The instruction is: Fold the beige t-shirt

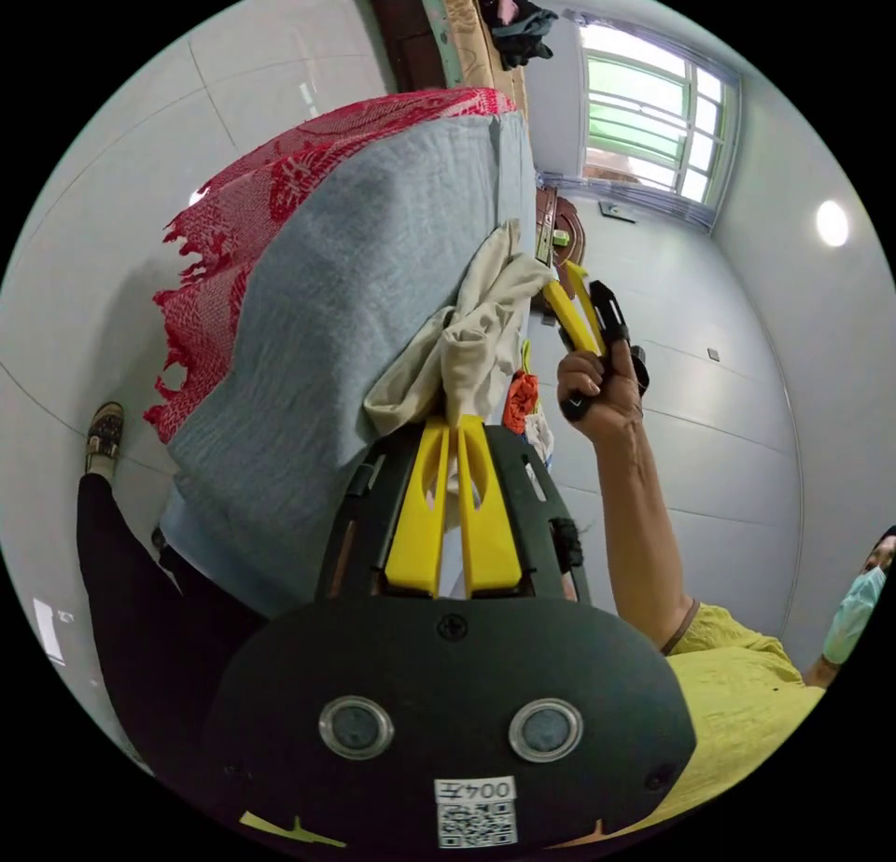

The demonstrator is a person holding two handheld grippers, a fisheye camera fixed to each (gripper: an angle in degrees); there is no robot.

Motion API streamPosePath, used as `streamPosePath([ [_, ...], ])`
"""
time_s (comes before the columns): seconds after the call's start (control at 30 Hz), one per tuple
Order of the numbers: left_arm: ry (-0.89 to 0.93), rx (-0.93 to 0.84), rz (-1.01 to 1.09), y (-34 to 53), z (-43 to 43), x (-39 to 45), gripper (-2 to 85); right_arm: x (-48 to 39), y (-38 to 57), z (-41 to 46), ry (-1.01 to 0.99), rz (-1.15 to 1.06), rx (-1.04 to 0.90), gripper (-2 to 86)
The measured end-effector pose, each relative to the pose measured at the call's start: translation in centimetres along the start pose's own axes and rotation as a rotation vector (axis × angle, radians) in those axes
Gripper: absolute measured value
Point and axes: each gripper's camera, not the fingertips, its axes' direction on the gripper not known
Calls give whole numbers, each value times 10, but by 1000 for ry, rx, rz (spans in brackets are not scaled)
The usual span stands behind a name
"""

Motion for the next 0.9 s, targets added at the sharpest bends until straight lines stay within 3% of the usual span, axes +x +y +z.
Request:
streamPosePath([
  [0.23,16,-21,43,-15,-22,20,22,-46,146,-63,207,-198,18,87],
  [0.37,17,1,49,-22,-37,32,21,-71,251,-36,457,-283,-48,104],
  [0.47,-4,9,54,-28,-43,43,21,-95,291,-14,530,-319,-43,116],
  [0.73,-70,-19,86,-35,-40,73,17,-150,305,36,618,-388,-48,128],
  [0.9,-86,-28,79,-34,-42,85,14,-158,304,39,734,-355,-58,54],
])
